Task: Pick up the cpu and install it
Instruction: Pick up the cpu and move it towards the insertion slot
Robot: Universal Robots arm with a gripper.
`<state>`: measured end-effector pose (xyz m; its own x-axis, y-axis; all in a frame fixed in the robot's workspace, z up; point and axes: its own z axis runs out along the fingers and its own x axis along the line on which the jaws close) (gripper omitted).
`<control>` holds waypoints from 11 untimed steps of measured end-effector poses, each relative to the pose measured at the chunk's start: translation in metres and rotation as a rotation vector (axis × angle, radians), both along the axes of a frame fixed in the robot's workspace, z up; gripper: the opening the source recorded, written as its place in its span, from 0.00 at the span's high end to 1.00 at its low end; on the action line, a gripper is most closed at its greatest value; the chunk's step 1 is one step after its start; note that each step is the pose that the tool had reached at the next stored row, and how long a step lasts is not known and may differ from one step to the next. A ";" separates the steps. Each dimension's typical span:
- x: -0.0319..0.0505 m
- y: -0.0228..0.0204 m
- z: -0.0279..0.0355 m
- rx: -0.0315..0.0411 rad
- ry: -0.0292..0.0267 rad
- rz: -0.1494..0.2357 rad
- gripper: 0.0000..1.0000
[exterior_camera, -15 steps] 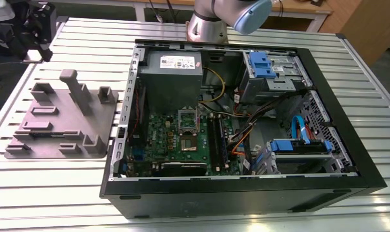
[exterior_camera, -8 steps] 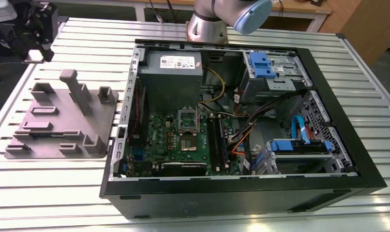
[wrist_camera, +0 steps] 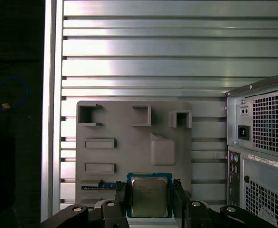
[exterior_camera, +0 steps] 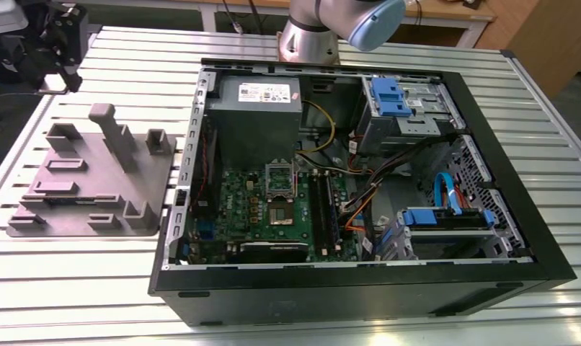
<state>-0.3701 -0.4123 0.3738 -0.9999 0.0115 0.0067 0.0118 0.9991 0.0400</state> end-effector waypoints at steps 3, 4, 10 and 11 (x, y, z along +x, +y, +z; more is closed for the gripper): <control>0.0016 0.0000 0.0000 0.0000 0.0000 0.000 0.53; 0.0018 0.0000 0.0000 0.0000 0.0000 0.000 0.53; 0.0074 0.0000 0.0000 0.0000 0.0000 0.000 0.53; 0.0075 0.0000 0.0000 0.0000 0.0000 0.000 0.53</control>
<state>-0.3626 -0.4123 0.3738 -0.9999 0.0115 0.0067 0.0118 0.9991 0.0400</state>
